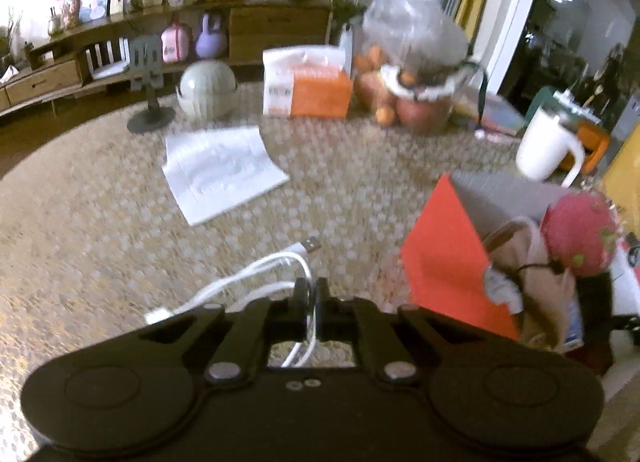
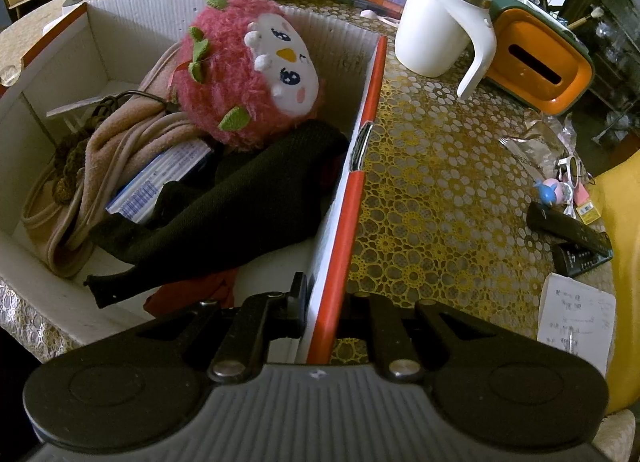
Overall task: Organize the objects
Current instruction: 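Move the left gripper to the white charging cable and grasp it, then lift the white cable with the left gripper and carry it over the box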
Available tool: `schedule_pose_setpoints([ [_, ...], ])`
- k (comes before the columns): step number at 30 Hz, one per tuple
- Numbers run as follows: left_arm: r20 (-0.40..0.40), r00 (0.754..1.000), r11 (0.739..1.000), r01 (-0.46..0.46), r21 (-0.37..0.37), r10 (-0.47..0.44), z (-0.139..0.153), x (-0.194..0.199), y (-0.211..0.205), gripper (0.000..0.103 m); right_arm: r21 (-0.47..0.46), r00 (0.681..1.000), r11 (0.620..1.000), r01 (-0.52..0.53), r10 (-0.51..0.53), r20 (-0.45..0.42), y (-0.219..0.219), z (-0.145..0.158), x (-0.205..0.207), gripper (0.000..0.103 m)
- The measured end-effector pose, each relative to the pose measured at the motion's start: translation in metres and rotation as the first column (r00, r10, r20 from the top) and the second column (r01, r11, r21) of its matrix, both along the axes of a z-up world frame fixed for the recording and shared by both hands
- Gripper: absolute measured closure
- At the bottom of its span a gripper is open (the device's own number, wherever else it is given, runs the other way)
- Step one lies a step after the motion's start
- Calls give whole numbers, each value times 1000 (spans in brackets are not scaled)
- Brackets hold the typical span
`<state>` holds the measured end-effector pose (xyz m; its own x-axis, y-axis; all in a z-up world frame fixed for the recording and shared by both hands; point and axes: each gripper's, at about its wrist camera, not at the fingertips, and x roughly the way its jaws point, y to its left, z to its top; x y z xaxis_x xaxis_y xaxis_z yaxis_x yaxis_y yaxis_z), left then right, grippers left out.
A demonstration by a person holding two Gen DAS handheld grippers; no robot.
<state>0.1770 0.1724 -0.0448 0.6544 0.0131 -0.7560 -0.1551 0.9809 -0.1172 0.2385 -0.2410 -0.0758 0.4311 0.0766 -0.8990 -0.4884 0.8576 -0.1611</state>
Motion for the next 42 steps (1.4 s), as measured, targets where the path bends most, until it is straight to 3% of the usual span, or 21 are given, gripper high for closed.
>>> schedule_pose_setpoints([
  [17,177,978,994,112,-11,-108,91,-21,-18,103,5,1000,1000,4,-4,5,0,1,0,92],
  [27,245,931,961,275,12,-270,135,-12,-76,103,5,1000,1000,5,-5,9,1,0,0,92],
  [33,231,912,940,339,37,-338,129,3,-114,103,11,1000,1000,6,-7,13,1,0,1,92],
  [42,132,892,901,425,84,-433,83,13,-169,103,16,1000,1000,5,-5,14,0,0,0,92],
])
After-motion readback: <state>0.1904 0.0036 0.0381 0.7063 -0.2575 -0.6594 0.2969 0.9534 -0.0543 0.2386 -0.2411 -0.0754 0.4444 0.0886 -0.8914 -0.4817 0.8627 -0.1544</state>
